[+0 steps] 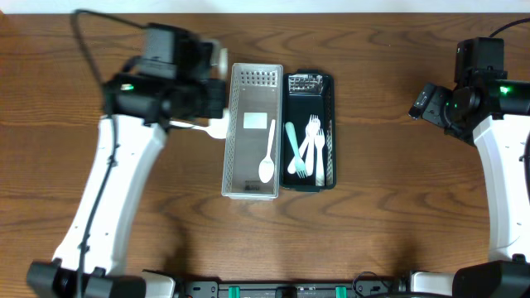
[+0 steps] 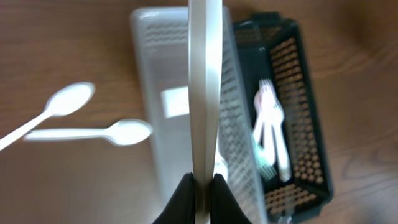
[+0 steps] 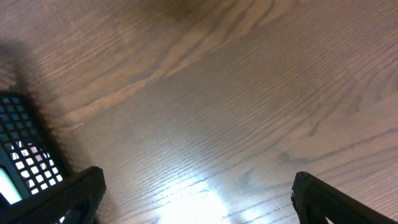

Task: Pack container
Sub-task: 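Place the spoon into the grey basket with the left gripper, then grasp a third white spoon with the left gripper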

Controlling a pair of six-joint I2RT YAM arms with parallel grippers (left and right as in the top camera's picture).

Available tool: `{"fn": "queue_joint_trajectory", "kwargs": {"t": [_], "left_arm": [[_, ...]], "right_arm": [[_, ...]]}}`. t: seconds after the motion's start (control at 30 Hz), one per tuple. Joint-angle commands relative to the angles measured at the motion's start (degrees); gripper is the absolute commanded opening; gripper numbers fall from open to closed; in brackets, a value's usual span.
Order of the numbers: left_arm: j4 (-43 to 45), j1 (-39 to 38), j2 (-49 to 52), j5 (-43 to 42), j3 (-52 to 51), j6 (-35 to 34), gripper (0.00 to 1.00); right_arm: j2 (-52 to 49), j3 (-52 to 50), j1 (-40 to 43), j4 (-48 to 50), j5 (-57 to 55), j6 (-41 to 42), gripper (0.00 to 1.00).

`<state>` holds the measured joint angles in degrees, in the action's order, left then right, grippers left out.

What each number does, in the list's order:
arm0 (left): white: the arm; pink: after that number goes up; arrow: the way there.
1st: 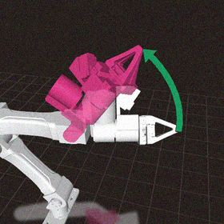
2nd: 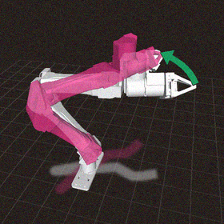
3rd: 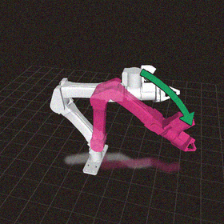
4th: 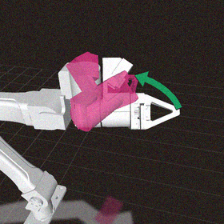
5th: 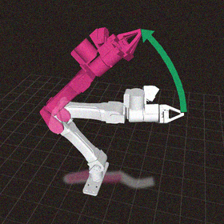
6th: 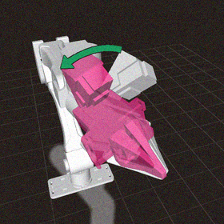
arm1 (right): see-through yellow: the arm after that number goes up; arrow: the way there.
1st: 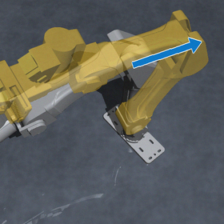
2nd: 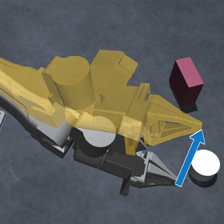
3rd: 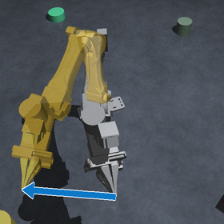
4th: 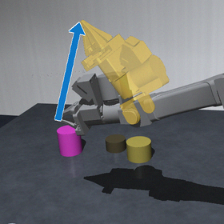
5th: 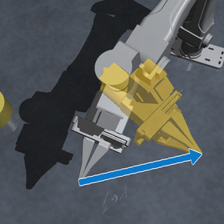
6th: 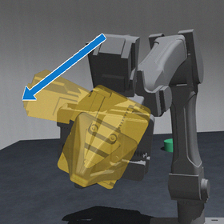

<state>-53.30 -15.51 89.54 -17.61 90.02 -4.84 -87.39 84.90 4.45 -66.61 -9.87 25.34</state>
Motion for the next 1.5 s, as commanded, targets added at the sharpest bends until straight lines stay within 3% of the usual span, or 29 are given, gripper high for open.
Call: {"fn": "queue_joint_trajectory", "kwargs": {"t": [0.0,0.17,0.23,0.27,0.33,0.5,0.57,0.7,0.73,0.8,0.9,1.13,1.27,1.47], "left_arm": [[0.6,-3.7,5.4,4.2,-2.5,-4.1,0.07],[1.3,-6.5,13.2,4.2,-2.6,-4.3,0.17],[1.8,-6.8,14.3,4.1,-2.5,-4.3,0.35],[1.8,-6.8,14.2,4.2,-2.3,-4.3,0.52],[0.8,-6.2,13.3,4.2,-1.1,-4.3,0.72],[-1.5,-1.9,7.6,6.1,0.9,-4.0,0.82],[-1.4,0.7,5.8,6.3,0.9,-4.0,0.98],[-1.7,5.0,5.5,8.3,0.7,0.2,0.98],[-1.7,6.1,5.8,10.5,0.4,-1.7,0.98],[-2.2,8.6,7.1,16.3,-0.3,-15.1,0.99],[-4.2,11.9,10.8,18.3,-1.1,-34.7,0.97],[-1.5,13.5,19.6,18.3,-1.1,-57.3,0.94],[0.4,13.4,23.1,17.1,-1.1,-64.1,0.90],[1.6,13.4,28.4,16.2,-1.1,-64.5,0.84]], "right_arm": [[-0.3,-0.3,0.6,0.0,-0.2,-0.6,0.99],[-0.3,-0.3,0.6,0.0,-0.2,-0.6,0.99],[-0.3,-0.3,0.6,0.0,-0.2,-0.6,0.99],[-0.3,-0.3,0.6,0.0,-0.2,-0.6,0.99],[-0.3,-0.3,0.6,0.0,-0.3,-0.6,0.99],[-0.3,-0.3,0.6,0.0,-0.2,-0.6,0.99],[-0.3,-0.3,0.6,0.0,-0.2,-0.6,0.99],[-0.3,-0.3,0.6,0.1,-0.2,-0.6,0.99],[-0.3,-0.3,0.6,0.0,-0.2,-0.6,0.99],[-0.3,-0.3,0.6,-0.2,-0.2,-0.6,0.99],[-0.3,-0.3,0.6,-0.2,-0.2,-0.6,0.99],[-0.3,-0.3,0.6,-1.0,-0.2,-0.6,0.99],[-0.3,-0.3,0.6,-1.6,-0.2,-0.6,0.99],[-0.3,-0.3,0.6,-1.6,-0.3,-0.6,0.99]]}}
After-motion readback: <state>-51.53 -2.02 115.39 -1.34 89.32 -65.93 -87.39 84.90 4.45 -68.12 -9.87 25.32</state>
